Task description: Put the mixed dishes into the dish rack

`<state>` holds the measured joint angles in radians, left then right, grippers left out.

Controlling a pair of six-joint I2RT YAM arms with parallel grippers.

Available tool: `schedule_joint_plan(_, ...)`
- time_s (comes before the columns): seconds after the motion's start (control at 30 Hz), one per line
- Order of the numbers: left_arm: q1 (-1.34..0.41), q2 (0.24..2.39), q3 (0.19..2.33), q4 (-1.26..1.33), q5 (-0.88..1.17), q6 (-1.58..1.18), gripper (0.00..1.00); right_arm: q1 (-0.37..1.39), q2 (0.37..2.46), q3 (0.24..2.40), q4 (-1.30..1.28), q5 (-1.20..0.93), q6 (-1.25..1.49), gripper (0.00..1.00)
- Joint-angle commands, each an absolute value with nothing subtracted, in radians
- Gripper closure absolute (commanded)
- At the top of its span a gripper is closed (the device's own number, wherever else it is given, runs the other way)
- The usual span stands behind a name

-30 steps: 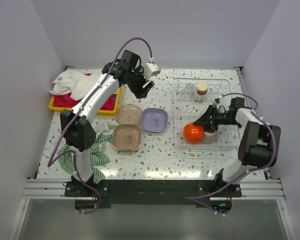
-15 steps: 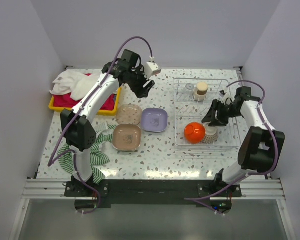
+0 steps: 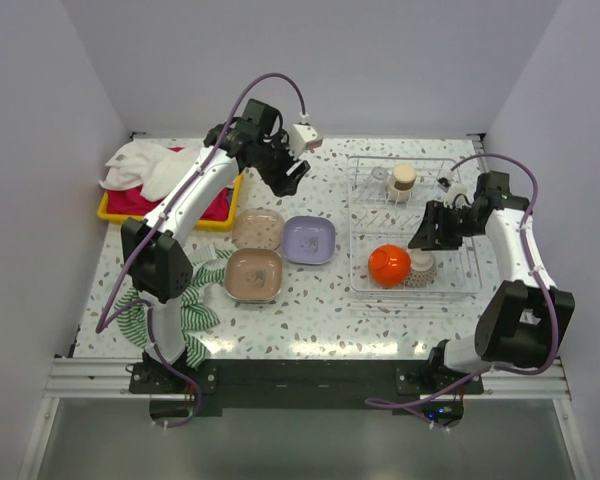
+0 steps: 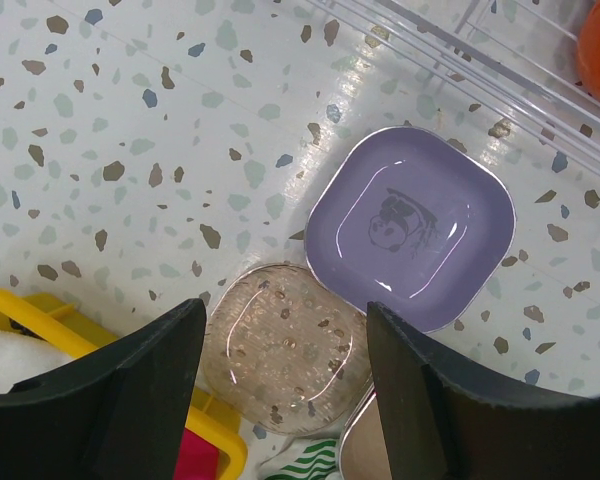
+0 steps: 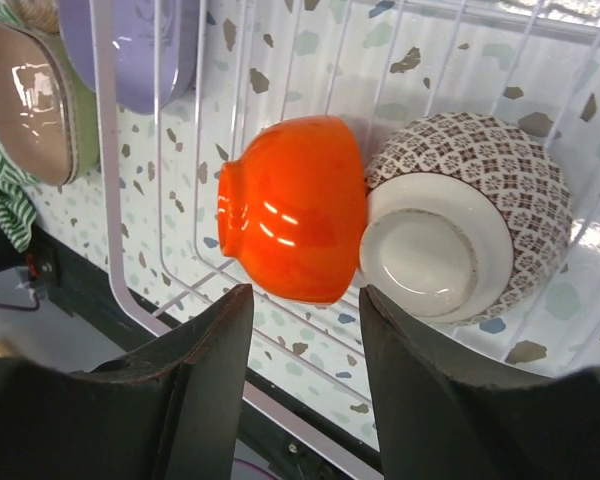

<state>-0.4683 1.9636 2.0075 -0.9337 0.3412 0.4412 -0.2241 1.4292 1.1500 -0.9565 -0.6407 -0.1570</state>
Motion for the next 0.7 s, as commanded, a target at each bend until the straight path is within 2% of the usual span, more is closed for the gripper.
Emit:
schedule_joint_plan(0.0, -0.474, 1.934, 2.034, -0.914, 0.362, 0.448, 0.3, -0.215, 1.437, 1.164, -0.959, -0.733, -0.178, 0.47)
schedule_joint_plan(0.13, -0.474, 1.922, 2.029, -0.916, 0.359, 0.446, 0.3, -0.213, 1.439, 1.202, -0.936, -0.693, -0.23, 0.38)
schedule_joint_plan(0.27, -0.474, 1.907, 2.013, -0.92, 0.348, 0.457, 0.3, -0.213, 1.48, 1.333, -1.072, -0.677, -0.543, 0.3)
schedule_joint_plan(0.33, -0.474, 1.899, 2.0, -0.922, 0.342, 0.459, 0.3, -0.213, 1.5, 1.37, -1.13, -0.651, -0.724, 0.3)
schedule_joint_plan(0.67, -0.474, 1.898, 1.999, -0.925, 0.33, 0.465, 0.3, -0.189, 1.6, 1.447, -1.348, -0.568, -1.261, 0.26)
